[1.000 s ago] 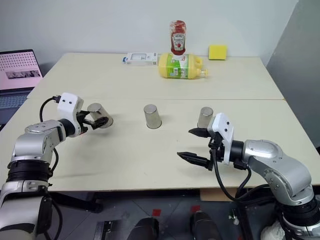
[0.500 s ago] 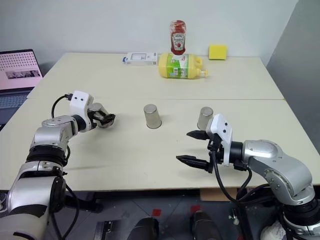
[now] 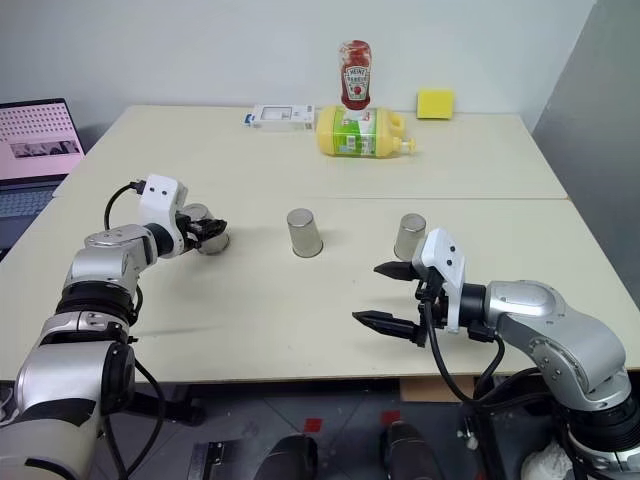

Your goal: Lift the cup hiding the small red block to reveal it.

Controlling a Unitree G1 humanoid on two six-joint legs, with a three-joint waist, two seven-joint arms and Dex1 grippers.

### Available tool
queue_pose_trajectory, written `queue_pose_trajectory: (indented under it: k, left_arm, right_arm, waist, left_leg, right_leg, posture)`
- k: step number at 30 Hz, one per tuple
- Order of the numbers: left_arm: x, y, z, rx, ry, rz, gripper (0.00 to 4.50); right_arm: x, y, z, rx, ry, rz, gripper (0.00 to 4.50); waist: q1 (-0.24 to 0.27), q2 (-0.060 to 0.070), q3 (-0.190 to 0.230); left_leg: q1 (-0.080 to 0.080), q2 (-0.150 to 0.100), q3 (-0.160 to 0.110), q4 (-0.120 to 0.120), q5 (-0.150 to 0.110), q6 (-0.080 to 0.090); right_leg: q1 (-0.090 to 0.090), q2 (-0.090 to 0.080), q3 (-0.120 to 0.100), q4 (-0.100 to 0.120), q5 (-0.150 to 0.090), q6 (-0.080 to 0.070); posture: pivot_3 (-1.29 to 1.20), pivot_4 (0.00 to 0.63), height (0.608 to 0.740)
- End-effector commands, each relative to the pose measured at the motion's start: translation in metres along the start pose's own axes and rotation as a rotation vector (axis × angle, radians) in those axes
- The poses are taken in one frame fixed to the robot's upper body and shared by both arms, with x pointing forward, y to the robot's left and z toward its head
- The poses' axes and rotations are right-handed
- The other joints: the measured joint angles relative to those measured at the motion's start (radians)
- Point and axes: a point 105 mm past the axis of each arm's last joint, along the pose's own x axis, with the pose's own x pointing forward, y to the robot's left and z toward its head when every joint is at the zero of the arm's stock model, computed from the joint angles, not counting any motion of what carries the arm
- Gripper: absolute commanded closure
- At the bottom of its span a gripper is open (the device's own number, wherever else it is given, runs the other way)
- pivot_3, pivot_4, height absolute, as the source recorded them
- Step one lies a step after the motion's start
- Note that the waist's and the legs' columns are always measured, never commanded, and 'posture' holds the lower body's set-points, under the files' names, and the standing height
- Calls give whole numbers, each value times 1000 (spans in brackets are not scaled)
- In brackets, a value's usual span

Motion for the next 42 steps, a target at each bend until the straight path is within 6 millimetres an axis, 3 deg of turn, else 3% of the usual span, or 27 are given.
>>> queue_pose_trajectory:
  k: [1,5,10,18,20,24,26,29,34,38,42]
  left_arm:
    - [-24,18,45,36,-132,52,1771]
    - [-43,40,65,40,-177,156,1771]
    - [-47,67,39,-17,-113,281,1771]
    - [-36,73,-4,-134,-31,342,1771]
    - [-34,74,-12,-146,-12,350,1065]
    - [-32,72,-14,-173,-10,324,325]
    - [-34,74,-11,-171,-19,329,18]
    - [-38,80,-6,-166,-33,350,18]
    - [-48,88,26,-102,-115,375,18]
    - [-57,79,58,41,-164,296,18]
    - [-73,51,78,189,-200,112,18]
  right_arm:
    - [-3,3,12,-36,-30,-1,0]
    - [-4,1,14,-33,-34,-5,0]
    - [-2,1,14,-31,-34,10,0]
    - [0,0,15,-36,-34,23,0]
    - [0,1,15,-35,-34,25,0]
    - [0,1,15,-33,-33,24,0]
    - [-1,1,15,-33,-32,21,0]
    - [-1,1,16,-32,-36,16,0]
    - [-3,0,19,-24,-63,0,0]
    - [-4,-4,26,-45,-105,-38,0]
    - [-8,-8,26,-73,-118,-71,0]
  waist:
    - [0,0,0]
    - [-2,0,0]
    - [0,0,0]
    - [0,0,0]
    - [1,-1,0]
    - [0,-1,0]
    - [0,-1,0]
    - [0,-1,0]
    - [0,-1,0]
    - [0,-1,0]
    - [-1,-1,0]
  left_leg:
    - [0,0,0,0,0,0]
    - [0,0,-1,0,0,0]
    - [1,0,-1,0,0,0]
    - [0,0,-1,1,0,0]
    - [0,0,-1,1,0,0]
    - [-1,0,-1,0,0,0]
    - [0,0,-1,0,0,0]
    - [0,0,-1,1,0,0]
    - [0,0,-1,0,0,0]
    - [-1,0,-1,0,0,0]
    - [0,0,-1,0,0,0]
  right_leg:
    - [0,0,0,0,0,0]
    - [0,0,0,0,0,0]
    - [1,0,0,0,0,0]
    - [0,0,-1,0,0,0]
    - [0,0,-1,0,0,0]
    - [0,0,-1,0,0,0]
    - [0,0,-1,0,0,0]
    - [0,0,-1,0,0,0]
    - [0,0,-1,0,0,0]
    - [0,0,-1,0,0,0]
    - [0,0,-1,0,0,0]
  posture:
    - [0,150,740]
    - [0,150,740]
    - [0,150,740]
    - [0,150,740]
    - [0,150,740]
    - [0,150,740]
    - [0,150,740]
    - [0,150,740]
    - [0,150,740]
    - [0,150,740]
    - [0,150,740]
